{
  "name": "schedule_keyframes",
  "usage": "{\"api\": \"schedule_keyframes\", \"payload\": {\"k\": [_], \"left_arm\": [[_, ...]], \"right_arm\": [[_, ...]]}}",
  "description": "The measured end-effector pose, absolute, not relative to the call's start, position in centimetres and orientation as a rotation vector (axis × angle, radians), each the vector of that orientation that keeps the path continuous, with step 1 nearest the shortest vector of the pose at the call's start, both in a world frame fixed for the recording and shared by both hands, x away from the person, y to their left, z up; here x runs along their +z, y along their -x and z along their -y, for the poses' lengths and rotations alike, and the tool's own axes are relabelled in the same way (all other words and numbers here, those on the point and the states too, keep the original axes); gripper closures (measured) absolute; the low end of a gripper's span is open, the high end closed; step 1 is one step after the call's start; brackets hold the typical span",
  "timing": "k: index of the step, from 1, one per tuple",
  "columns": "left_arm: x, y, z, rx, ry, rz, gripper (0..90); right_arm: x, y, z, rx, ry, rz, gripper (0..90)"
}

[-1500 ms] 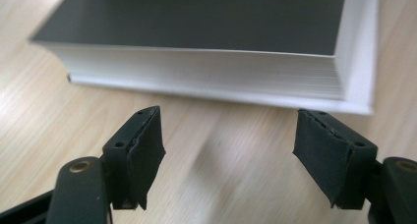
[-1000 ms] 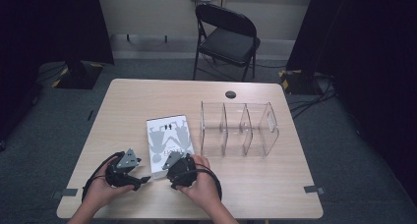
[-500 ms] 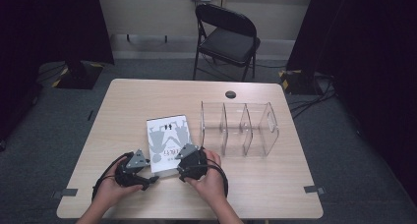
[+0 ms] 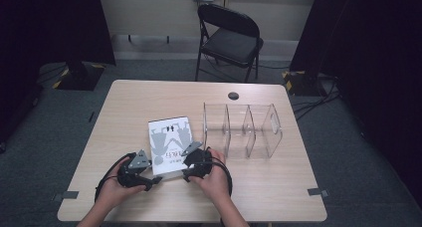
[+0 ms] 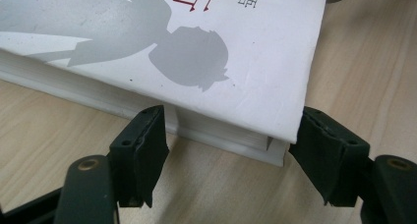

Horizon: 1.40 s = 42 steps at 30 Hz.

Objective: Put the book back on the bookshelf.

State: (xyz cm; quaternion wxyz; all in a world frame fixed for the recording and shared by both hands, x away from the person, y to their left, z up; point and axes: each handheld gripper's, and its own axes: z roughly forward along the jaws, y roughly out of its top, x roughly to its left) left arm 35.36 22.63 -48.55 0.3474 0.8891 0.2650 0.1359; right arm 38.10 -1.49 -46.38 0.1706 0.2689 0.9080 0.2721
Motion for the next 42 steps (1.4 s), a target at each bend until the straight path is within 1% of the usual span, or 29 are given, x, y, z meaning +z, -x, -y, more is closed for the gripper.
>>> {"api": "schedule_keyframes", "payload": {"k": [1, 2, 4, 5, 6, 7, 8, 9, 10, 12, 15, 21, 26, 30, 34, 36, 39, 42], "left_arm": [[-48.6, -35.4, -22.6, 0.349, -2.300, -0.691, 29.7], [-48.6, -35.4, -22.6, 0.348, -2.306, -0.706, 29.9], [-48.5, -35.4, -22.9, 0.370, -2.324, -0.733, 23.7], [-48.5, -35.5, -23.2, 0.373, -2.312, -0.754, 22.1], [-48.5, -35.6, -23.7, 0.373, -2.309, -0.765, 22.3], [-48.5, -35.6, -24.1, 0.369, -2.285, -0.782, 24.4], [-48.5, -35.7, -24.5, 0.362, -2.283, -0.777, 29.4], [-48.4, -35.7, -24.6, 0.355, -2.277, -0.773, 32.6], [-48.5, -35.8, -24.7, 0.354, -2.268, -0.773, 34.4], [-48.7, -35.9, -24.6, 0.360, -2.291, -0.754, 33.6], [-48.8, -36.3, -24.5, 0.338, -2.298, -0.759, 29.3], [-48.7, -36.6, -24.6, 0.326, -2.331, -0.731, 29.0], [-48.5, -36.5, -24.2, 0.338, -2.340, -0.750, 29.5], [-48.2, -36.3, -23.9, 0.359, -2.346, -0.774, 29.3], [-47.3, -36.1, -24.1, 0.364, -2.281, -0.778, 30.0], [-46.6, -36.0, -24.1, 0.388, -2.255, -0.762, 30.7], [-45.9, -36.1, -23.8, 0.399, -2.265, -0.753, 31.0], [-45.9, -36.2, -23.9, 0.384, -2.264, -0.761, 31.2]], "right_arm": [[-46.4, -38.1, 1.5, 0.775, -0.758, -2.577, 24.4], [-46.4, -37.9, 1.5, 0.765, -0.751, -2.573, 28.2], [-46.0, -37.3, 1.3, 0.782, -0.729, -2.599, 36.1], [-45.8, -37.0, 1.1, 0.778, -0.705, -2.610, 38.0], [-45.7, -36.6, 0.8, 0.788, -0.682, -2.626, 38.0], [-45.7, -36.3, 0.4, 0.782, -0.662, -2.633, 37.8], [-45.7, -36.0, 0.0, 0.772, -0.644, -2.644, 35.0], [-45.7, -36.0, -0.2, 0.750, -0.623, -2.646, 32.8], [-45.7, -36.0, -0.2, 0.749, -0.615, -2.644, 32.8], [-46.1, -36.3, 0.0, 0.764, -0.644, -2.629, 28.3], [-47.2, -37.0, 0.3, 0.756, -0.725, -2.669, 27.5], [-48.0, -37.4, 0.5, 0.811, -0.778, -2.694, 26.5], [-48.0, -37.3, 0.3, 0.800, -0.800, -2.688, 24.5], [-48.0, -37.3, 0.3, 0.800, -0.799, -2.689, 24.7], [-48.0, -37.4, 0.4, 0.808, -0.802, -2.693, 25.2], [-48.0, -37.4, 0.4, 0.805, -0.806, -2.691, 25.3], [-48.0, -37.3, 0.3, 0.798, -0.809, -2.685, 25.4], [-48.0, -37.3, 0.5, 0.813, -0.812, -2.677, 26.4]]}}
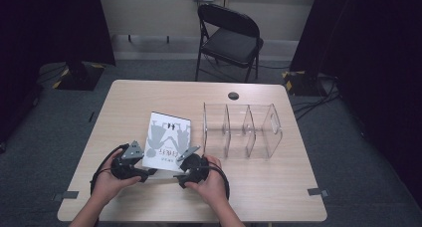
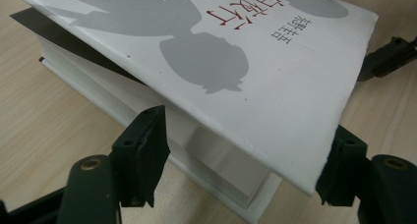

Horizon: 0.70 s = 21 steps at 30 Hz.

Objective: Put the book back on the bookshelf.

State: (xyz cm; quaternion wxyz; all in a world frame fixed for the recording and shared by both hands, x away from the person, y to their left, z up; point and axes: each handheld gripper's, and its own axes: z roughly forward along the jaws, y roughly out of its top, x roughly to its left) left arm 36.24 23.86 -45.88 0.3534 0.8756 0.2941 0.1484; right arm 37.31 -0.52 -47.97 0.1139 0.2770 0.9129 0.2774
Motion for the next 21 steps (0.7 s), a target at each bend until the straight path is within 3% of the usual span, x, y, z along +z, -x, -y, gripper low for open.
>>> {"api": "schedule_keyframes", "payload": {"k": [8, 18, 21], "left_arm": [[-45.8, -36.3, -23.7, 0.359, -2.257, -0.762, 32.8], [-45.5, -36.4, -23.4, 0.363, -2.258, -0.766, 33.0], [-45.4, -36.4, -23.3, 0.369, -2.270, -0.763, 33.1]], "right_arm": [[-46.1, -35.9, -1.4, 0.752, -0.589, -2.534, 20.1], [-46.9, -36.4, -3.8, 0.760, -0.561, -2.439, 10.4], [-47.0, -36.4, -3.7, 0.806, -0.587, -2.409, 13.0]]}}
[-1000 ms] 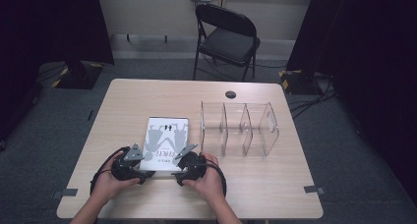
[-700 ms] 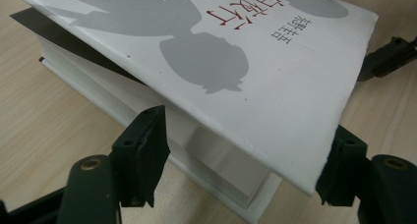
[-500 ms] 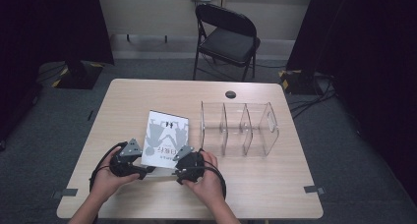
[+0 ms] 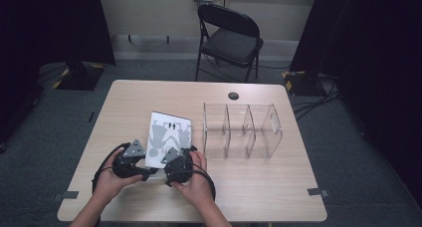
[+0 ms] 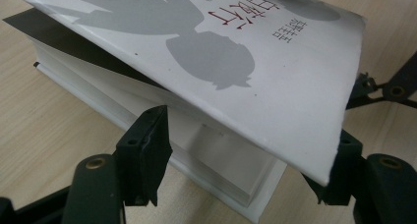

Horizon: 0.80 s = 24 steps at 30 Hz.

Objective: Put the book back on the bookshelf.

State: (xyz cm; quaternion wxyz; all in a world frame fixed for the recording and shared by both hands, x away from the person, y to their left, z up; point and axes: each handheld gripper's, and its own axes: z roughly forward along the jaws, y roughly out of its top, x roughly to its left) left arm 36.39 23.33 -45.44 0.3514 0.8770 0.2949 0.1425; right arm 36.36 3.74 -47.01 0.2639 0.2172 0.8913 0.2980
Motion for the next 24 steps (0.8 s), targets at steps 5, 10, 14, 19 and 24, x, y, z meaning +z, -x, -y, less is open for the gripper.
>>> {"api": "schedule_keyframes", "payload": {"k": [5, 10, 14, 19, 24], "left_arm": [[-45.40, -36.39, -23.33, 0.370, -2.276, -0.767, 33.1], [-45.36, -36.47, -23.32, 0.372, -2.279, -0.762, 33.2], [-45.36, -36.47, -23.26, 0.366, -2.278, -0.763, 33.2], [-45.42, -36.48, -23.28, 0.363, -2.281, -0.761, 33.2], [-45.76, -36.50, -23.64, 0.383, -2.254, -0.753, 37.6]], "right_arm": [[-46.83, -36.14, -3.99, 0.828, -0.576, -2.417, 12.7], [-46.60, -36.38, -4.40, 0.807, -0.562, -2.430, 12.9], [-46.59, -36.51, -4.47, 0.824, -0.565, -2.421, 14.7], [-46.42, -36.62, -4.64, 0.779, -0.539, -2.431, 18.7], [-46.27, -36.67, -4.44, 0.782, -0.518, -2.430, 24.7]]}}
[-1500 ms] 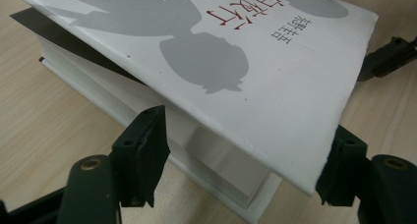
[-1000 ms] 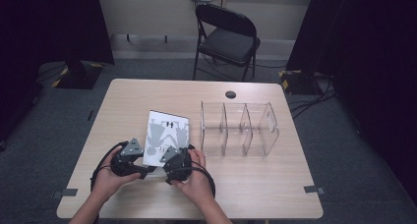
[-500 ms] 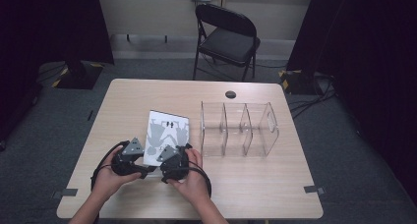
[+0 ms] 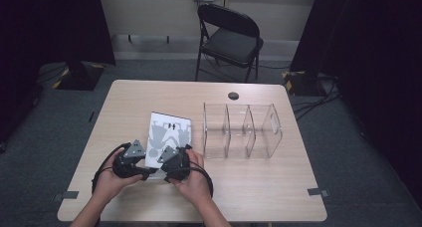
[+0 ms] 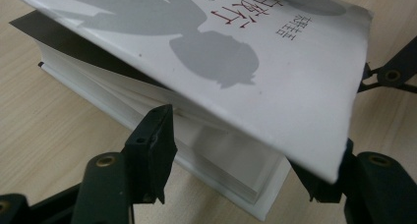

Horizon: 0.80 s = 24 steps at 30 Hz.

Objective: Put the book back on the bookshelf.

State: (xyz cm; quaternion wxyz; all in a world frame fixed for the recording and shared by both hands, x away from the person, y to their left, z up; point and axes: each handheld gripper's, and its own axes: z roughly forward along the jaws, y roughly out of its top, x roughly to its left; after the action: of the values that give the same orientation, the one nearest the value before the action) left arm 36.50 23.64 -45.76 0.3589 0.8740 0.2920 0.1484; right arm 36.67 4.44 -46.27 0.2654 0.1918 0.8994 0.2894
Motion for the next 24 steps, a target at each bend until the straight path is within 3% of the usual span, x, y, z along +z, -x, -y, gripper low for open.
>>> {"api": "schedule_keyframes", "payload": {"k": [2, 9, 22, 24], "left_arm": [[-45.9, -36.5, -23.8, 0.407, -2.262, -0.727, 37.4], [-47.0, -36.6, -25.5, 0.454, -2.319, -0.771, 22.7], [-48.5, -36.6, -28.0, 0.441, -2.363, -0.801, 21.2], [-48.5, -36.6, -27.8, 0.433, -2.373, -0.754, 25.9]], "right_arm": [[-46.0, -36.5, -4.4, 0.780, -0.519, -2.423, 29.4], [-44.7, -36.1, -3.9, 0.769, -0.484, -2.390, 46.6], [-41.9, -36.9, -2.5, 0.761, -0.531, -2.391, 57.3], [-41.5, -37.0, -2.3, 0.756, -0.536, -2.394, 58.1]]}}
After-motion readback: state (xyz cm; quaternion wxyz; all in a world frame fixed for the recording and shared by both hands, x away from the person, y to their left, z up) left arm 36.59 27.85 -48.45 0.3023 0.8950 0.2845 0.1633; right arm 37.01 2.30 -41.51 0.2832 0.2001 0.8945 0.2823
